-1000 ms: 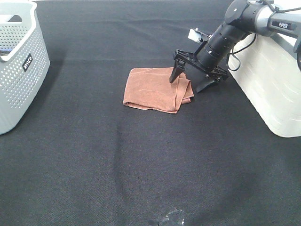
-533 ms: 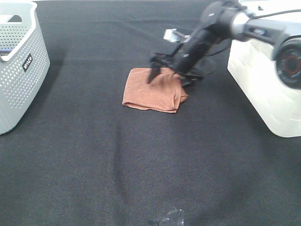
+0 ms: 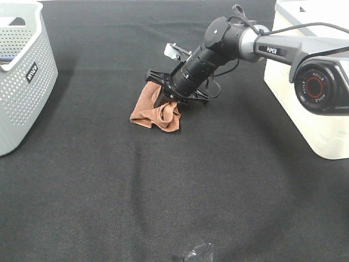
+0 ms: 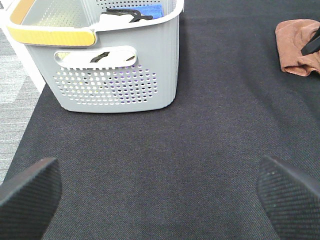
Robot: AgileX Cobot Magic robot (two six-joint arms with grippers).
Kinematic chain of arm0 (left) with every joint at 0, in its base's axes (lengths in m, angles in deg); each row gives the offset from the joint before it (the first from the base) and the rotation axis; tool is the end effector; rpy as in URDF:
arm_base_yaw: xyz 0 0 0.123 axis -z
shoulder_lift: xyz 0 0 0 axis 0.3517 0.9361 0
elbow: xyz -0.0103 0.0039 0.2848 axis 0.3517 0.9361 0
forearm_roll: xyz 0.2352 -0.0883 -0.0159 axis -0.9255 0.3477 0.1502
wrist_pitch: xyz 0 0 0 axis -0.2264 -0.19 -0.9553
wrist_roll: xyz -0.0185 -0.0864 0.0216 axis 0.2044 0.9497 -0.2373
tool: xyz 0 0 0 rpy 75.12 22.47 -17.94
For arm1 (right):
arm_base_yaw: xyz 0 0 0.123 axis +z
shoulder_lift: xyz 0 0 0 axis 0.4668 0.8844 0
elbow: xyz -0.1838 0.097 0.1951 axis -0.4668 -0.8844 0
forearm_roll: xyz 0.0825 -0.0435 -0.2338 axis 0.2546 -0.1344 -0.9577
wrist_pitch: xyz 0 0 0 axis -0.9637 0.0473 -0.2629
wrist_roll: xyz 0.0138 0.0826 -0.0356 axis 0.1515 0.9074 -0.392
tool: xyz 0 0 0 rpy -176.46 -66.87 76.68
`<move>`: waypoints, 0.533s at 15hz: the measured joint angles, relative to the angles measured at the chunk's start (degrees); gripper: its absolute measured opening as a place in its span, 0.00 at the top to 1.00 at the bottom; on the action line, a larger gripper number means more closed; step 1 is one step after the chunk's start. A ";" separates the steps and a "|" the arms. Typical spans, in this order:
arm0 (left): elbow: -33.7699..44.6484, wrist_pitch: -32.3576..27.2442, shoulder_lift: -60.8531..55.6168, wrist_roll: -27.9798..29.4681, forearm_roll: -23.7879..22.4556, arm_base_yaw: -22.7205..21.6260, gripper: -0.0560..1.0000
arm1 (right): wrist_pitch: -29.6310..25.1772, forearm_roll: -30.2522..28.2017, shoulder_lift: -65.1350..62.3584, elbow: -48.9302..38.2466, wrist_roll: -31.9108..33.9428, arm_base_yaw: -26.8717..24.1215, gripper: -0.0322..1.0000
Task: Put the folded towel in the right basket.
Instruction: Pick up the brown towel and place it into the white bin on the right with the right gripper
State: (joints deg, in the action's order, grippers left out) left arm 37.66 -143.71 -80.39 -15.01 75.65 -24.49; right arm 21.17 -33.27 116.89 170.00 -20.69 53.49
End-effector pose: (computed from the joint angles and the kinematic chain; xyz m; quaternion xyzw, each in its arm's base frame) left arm -0.0053 -0.0010 0.2790 -0.0117 0.8464 0.0238 0.5318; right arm 0.4726 0.2700 0.0784 -0.0985 0.9526 0.2705 0.0979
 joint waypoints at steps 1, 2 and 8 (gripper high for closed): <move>0.00 0.00 0.00 0.00 0.00 0.00 0.01 | -1.38 -0.80 -0.46 0.46 -0.29 0.11 0.73; 0.00 0.00 0.00 0.00 0.00 0.00 0.01 | -5.33 -1.60 -1.38 1.49 -0.29 0.17 0.73; 0.00 0.00 0.00 0.00 -0.17 0.00 0.01 | -17.25 -12.03 -16.62 9.97 -0.40 0.69 0.73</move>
State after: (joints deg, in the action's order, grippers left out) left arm 37.66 -143.71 -80.39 -15.01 75.48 -24.49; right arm 3.92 -45.30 100.28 179.97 -21.09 54.18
